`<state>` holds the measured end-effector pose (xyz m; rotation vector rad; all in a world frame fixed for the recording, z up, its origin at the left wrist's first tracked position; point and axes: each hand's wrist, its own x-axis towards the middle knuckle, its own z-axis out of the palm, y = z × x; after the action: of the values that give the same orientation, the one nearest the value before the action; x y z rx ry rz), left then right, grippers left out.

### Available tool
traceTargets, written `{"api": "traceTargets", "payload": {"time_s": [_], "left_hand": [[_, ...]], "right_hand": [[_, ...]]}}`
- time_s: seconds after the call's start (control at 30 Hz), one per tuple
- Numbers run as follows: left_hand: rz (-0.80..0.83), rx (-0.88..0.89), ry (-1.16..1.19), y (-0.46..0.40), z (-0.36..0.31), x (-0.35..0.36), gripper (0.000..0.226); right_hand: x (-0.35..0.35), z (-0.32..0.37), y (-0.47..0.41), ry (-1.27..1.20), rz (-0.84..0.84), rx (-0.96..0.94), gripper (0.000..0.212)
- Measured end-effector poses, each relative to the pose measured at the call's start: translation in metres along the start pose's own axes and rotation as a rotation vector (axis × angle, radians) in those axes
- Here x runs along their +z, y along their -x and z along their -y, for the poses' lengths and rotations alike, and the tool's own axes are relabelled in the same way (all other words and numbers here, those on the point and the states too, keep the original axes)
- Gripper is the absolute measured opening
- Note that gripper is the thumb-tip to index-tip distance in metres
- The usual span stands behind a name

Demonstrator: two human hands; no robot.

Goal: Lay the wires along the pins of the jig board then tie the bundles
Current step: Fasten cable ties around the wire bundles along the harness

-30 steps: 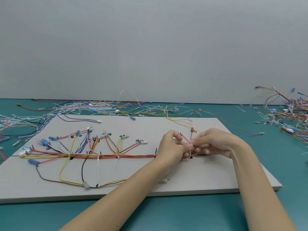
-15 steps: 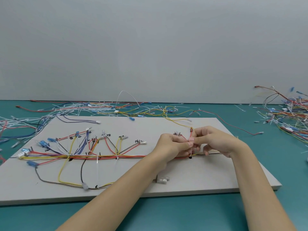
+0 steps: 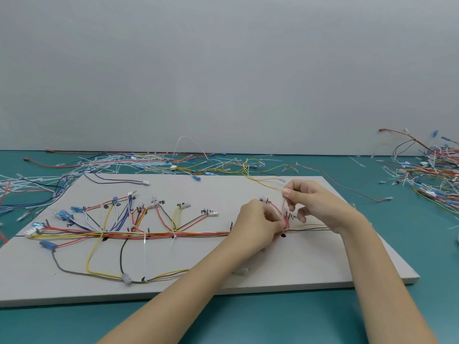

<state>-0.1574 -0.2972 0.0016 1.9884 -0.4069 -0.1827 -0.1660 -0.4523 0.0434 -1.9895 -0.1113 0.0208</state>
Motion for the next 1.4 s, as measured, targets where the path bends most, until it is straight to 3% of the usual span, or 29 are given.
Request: {"api": "traceTargets", "payload": {"time_s": [0.1, 0.33, 0.5, 0.57, 0.7, 0.83, 0.9, 1.2, 1.33, 1.4], "left_hand": [[-0.062, 0.134, -0.243, 0.001, -0.004, 0.002, 0.02], [-0.033, 0.254, -0.35, -0.003, 0.0, -0.001, 0.014], [-0.015, 0.281, -0.362, -0.001, 0.002, 0.002, 0.015], [0.0, 0.27, -0.363, -0.001, 0.002, 0.001, 0.015], [-0.021, 0.268, -0.354, -0.001, 0.005, 0.0, 0.012], [-0.029, 0.268, -0.313, -0.001, 0.007, -0.002, 0.007], [-0.005, 0.278, -0.302, -0.003, 0.009, -0.004, 0.007], [-0.01, 0.238, -0.279, -0.004, 0.01, -0.002, 0.006], [-0.029, 0.254, -0.347, -0.001, 0.008, -0.002, 0.009], [-0.009, 0.335, -0.504, 0.002, 0.008, -0.002, 0.014]], "right_hand": [[0.003, 0.001, -0.002, -0.053, -0.033, -0.045, 0.022], [0.006, 0.003, -0.001, -0.157, 0.042, -0.039, 0.021], [-0.021, 0.012, 0.007, -0.7, -0.029, -0.245, 0.011], [-0.019, 0.007, 0.007, -0.629, -0.098, -0.181, 0.013], [0.005, -0.001, -0.003, -0.125, -0.21, 0.016, 0.02], [0.01, -0.003, 0.002, 0.087, 0.03, 0.122, 0.029], [0.009, -0.003, 0.004, 0.121, 0.081, 0.127, 0.029], [0.023, 0.0, -0.004, 0.075, 0.003, 0.1, 0.041], [0.02, -0.002, -0.003, 0.047, 0.017, 0.124, 0.04], [0.017, -0.004, -0.002, 0.052, 0.025, 0.138, 0.036]]}}
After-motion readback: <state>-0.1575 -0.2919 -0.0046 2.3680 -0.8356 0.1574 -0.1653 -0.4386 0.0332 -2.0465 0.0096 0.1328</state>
